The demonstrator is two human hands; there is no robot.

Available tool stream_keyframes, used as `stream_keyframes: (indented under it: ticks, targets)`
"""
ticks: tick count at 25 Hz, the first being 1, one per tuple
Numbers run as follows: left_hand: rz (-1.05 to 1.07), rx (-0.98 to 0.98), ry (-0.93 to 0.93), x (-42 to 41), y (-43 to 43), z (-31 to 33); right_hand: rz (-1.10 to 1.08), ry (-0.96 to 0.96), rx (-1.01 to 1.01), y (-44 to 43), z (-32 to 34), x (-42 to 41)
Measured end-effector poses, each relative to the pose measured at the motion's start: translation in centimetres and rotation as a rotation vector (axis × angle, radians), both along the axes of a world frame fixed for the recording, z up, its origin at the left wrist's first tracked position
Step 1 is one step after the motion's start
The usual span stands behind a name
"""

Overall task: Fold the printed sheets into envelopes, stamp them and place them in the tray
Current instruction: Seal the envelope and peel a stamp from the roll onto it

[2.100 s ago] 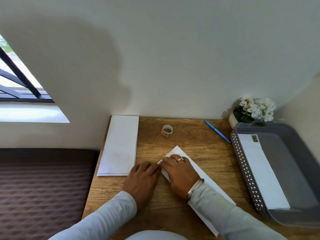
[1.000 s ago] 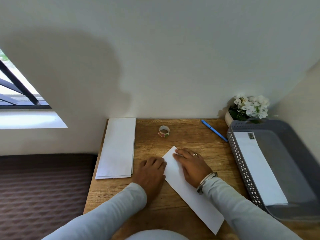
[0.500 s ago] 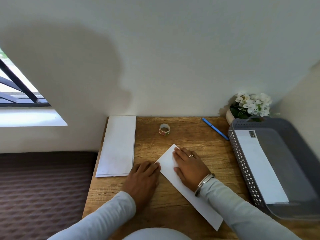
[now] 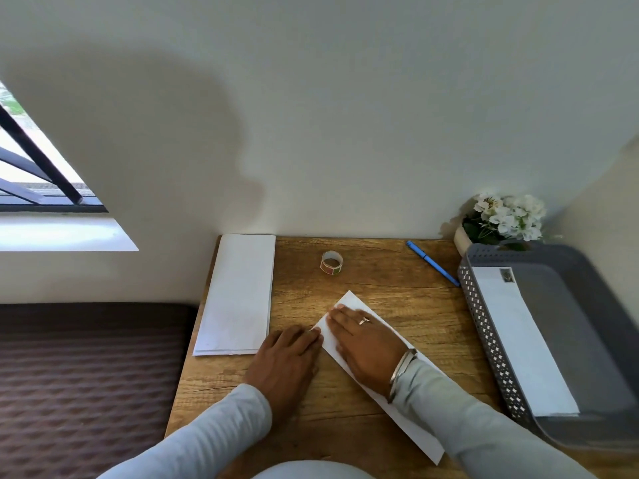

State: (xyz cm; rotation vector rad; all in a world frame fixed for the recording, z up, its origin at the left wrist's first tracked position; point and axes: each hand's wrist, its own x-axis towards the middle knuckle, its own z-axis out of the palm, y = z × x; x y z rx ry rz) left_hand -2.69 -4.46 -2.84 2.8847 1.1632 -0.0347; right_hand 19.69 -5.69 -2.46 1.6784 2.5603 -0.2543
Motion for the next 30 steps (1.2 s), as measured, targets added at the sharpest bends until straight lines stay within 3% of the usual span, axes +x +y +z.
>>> stream_keyframes:
  ticks: [3,8,12,19,24,27,30]
  targets:
    - [0.001,-0.004,0.026,0.0,0.0,0.1,0.069,-0.028,0.011,0.4,-0.1,0.8]
    - [0.018,0.005,0.006,0.8,0.2,0.9,-0.131,-0.038,-0.027,2.1,0.7,3.2]
    - [0.047,-0.207,0.071,4.4,1.2,1.8,-0.142,-0.025,-0.073,2.0,0.9,2.8]
    - [0.014,-0.163,0.141,2.4,0.9,0.7,-0.169,0.016,-0.044,1.8,0.9,2.8]
    - [0.036,-0.110,0.020,0.9,0.1,1.9,-0.192,0.038,-0.039,1.7,1.0,2.5]
    - [0.119,-0.177,-0.116,2.7,3.3,3.9,-0.204,0.067,-0.065,1.8,1.2,2.5]
    - [0.190,-0.097,-0.215,4.4,7.4,5.0,-0.216,0.098,-0.078,1.9,1.2,2.7]
